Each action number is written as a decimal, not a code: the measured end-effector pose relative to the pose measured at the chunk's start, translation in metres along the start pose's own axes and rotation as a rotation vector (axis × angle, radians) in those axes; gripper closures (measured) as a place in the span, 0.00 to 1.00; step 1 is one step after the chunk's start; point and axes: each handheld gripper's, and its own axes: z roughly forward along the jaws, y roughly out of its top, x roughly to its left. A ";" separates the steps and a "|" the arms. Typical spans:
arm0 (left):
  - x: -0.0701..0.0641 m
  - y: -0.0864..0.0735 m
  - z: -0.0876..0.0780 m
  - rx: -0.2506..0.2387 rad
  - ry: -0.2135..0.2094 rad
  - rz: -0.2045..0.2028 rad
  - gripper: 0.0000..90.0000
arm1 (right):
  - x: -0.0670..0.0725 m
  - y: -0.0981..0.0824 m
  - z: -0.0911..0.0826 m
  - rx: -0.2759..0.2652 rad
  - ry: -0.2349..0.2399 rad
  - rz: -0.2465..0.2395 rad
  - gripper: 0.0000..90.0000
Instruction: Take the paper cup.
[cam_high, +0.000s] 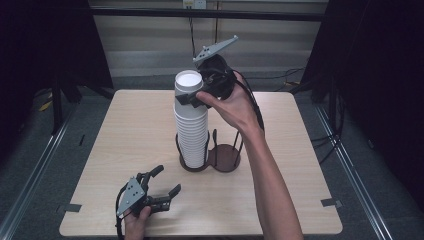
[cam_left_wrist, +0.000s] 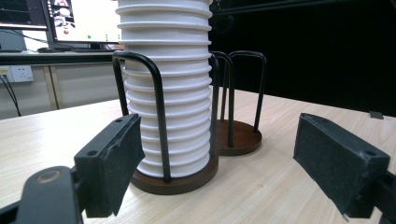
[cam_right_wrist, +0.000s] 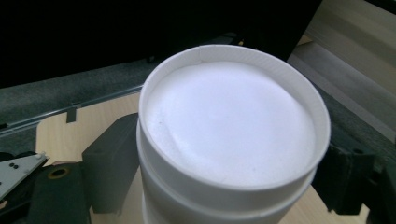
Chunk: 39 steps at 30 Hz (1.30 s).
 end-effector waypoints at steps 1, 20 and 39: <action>0.000 0.000 0.000 0.000 0.000 0.000 0.17 | 0.001 0.000 0.000 0.004 -0.008 0.000 0.21; 0.000 0.000 0.000 0.000 0.000 0.000 0.17 | 0.002 0.004 -0.011 -0.082 -0.013 0.000 0.23; 0.000 0.000 0.000 0.000 0.000 0.000 0.17 | 0.003 0.003 -0.037 -0.279 -0.014 0.025 0.24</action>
